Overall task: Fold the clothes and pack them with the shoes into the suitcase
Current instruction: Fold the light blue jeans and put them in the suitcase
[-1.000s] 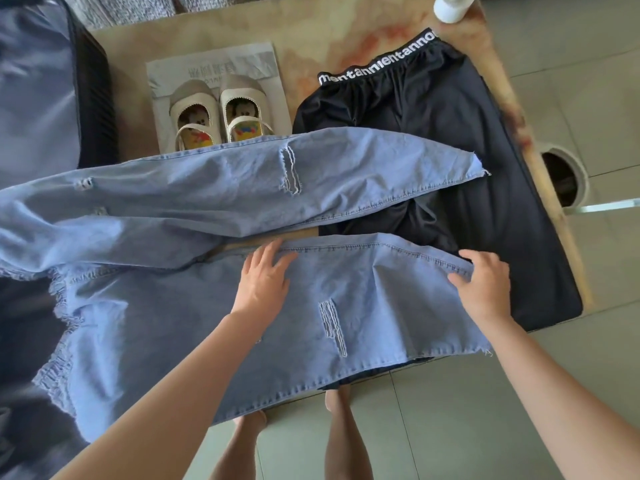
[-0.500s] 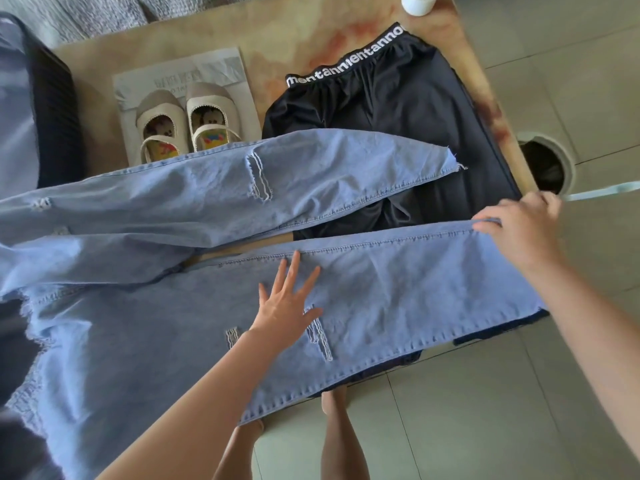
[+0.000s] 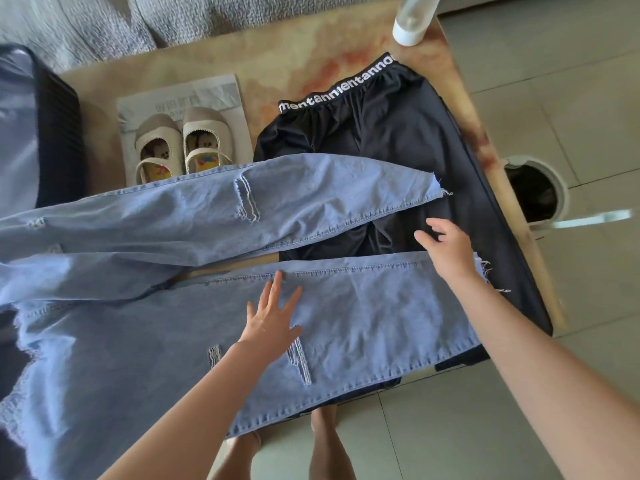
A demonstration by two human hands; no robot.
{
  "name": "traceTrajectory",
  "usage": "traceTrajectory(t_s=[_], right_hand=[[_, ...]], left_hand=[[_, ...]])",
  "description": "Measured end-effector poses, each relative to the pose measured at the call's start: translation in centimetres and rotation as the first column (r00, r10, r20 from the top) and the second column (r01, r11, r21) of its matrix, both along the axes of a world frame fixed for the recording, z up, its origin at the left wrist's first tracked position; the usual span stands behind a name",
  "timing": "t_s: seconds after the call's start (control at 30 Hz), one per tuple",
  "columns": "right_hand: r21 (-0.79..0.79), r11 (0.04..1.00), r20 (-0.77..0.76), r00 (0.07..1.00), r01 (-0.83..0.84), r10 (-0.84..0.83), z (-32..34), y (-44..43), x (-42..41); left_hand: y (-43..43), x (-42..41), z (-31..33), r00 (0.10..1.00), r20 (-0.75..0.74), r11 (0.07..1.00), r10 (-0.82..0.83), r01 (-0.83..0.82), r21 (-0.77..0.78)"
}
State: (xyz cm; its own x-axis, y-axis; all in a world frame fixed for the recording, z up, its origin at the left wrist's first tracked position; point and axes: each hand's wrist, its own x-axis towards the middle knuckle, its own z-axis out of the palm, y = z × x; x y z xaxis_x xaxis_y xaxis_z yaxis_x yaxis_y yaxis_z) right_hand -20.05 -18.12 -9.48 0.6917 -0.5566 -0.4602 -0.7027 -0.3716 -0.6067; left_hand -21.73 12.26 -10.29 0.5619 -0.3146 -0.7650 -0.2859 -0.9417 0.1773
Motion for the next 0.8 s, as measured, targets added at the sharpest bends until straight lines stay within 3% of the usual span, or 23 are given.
traceTrajectory(t_s=[0.07,0.13,0.23,0.37,0.47,0.53,0.6,0.67,0.73,0.8], right_hand=[[0.215,0.948,0.029,0.969,0.233,-0.245,0.1,0.0,1.6],[0.322,0.868,0.012,0.915,0.378,-0.402,0.0,0.0,3.7],[0.379,0.763,-0.015,0.828,0.524,-0.561,-1.2,-0.1,6.5],[0.396,0.625,-0.111,0.711,0.672,-0.694,-1.2,-0.6,9.3],[0.292,0.719,-0.039,0.759,0.631,-0.65,-0.4,-0.9,10.4],[0.259,0.787,0.21,0.763,0.559,-0.611,0.5,-0.9,10.7],[0.237,0.84,0.455,0.708,0.489,-0.54,1.4,-1.6,10.7],[0.18,0.882,0.566,0.688,0.435,-0.454,2.2,-2.2,10.8],[0.114,0.894,0.506,0.749,0.433,-0.428,1.0,-2.5,10.5],[0.062,0.874,0.292,0.829,0.482,-0.477,-1.7,-2.8,9.3]], left_hand=[[-0.9,1.1,0.7,0.997,0.061,0.999,0.038,-0.037,-0.027],[-1.5,2.5,1.2,0.982,0.163,0.994,0.093,-0.082,-0.068],[-1.5,4.4,1.1,0.955,0.266,0.99,0.129,-0.107,-0.097],[-1.4,6.0,0.4,0.95,0.287,0.992,0.119,-0.1,-0.081],[-1.5,6.4,-0.2,0.962,0.259,0.994,0.088,-0.068,-0.088],[-1.7,6.4,-0.3,0.96,0.266,0.992,0.085,-0.058,-0.109],[-2.2,6.5,-0.4,0.95,0.3,0.988,0.088,-0.046,-0.144],[-3.0,6.7,-0.3,0.943,0.307,0.974,0.129,-0.062,-0.218],[-3.5,6.8,-0.3,0.946,0.285,0.965,0.153,-0.08,-0.251],[-3.6,6.8,-0.7,0.963,0.252,0.984,0.092,-0.049,-0.174]])
